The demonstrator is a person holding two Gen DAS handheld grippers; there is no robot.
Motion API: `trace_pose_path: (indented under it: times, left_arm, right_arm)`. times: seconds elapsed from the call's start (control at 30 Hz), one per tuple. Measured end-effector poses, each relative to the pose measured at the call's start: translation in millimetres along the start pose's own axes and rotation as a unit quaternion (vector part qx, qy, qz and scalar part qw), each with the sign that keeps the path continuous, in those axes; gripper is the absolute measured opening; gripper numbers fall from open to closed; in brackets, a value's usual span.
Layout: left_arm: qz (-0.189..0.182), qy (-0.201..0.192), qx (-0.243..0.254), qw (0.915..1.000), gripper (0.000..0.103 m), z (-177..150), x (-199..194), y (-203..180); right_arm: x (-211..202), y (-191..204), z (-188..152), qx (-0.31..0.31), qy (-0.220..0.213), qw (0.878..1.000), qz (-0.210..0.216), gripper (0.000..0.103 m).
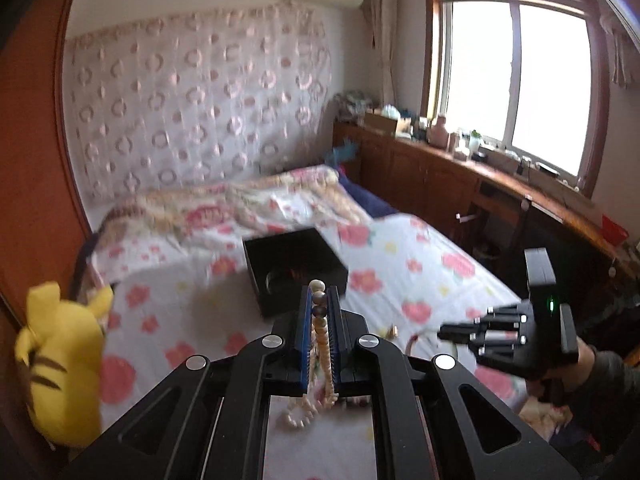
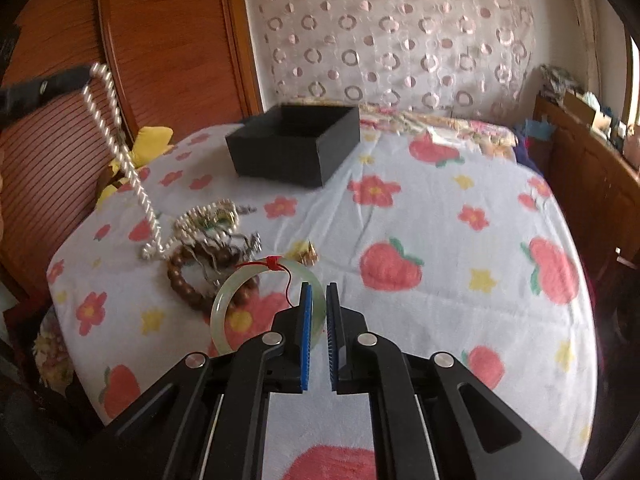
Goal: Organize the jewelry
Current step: 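Carry the pearl necklace with the left gripper while the right carries the jade bangle over the box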
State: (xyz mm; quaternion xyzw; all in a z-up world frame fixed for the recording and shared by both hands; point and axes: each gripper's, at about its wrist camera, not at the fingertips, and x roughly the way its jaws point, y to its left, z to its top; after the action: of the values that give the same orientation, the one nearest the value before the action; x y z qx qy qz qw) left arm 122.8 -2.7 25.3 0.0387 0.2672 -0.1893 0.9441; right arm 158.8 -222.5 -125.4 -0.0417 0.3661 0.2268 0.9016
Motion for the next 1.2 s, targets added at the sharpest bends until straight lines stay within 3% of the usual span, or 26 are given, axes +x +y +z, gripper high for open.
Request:
trace_pose_path:
  times: [0.4, 0.57, 0.87, 1.2]
  left_arm:
    - [0.027, -0.071, 0.032, 0.9966, 0.006, 90, -17, -9]
    - [0.032, -0.062, 0.034, 0.997, 0.006, 106, 11, -7]
    - [0.019, -0.022, 0.014, 0.9995, 0.006, 105, 92, 15]
    - [-0.003, -0.047, 0.016, 0.9988, 0.006, 144, 108, 34]
  right_arm:
    - [-33, -3, 49, -0.024, -0.054, 0.998, -0.014, 0.008]
    - [-35, -6, 77, -0.032, -0.07, 0.997, -0.018, 0.008]
    - [-10, -18, 118, -0.041, -0.073, 0.996, -0.017, 0.008]
    - [20, -35, 153, -0.041, -0.072, 0.997, -0.005, 0.008]
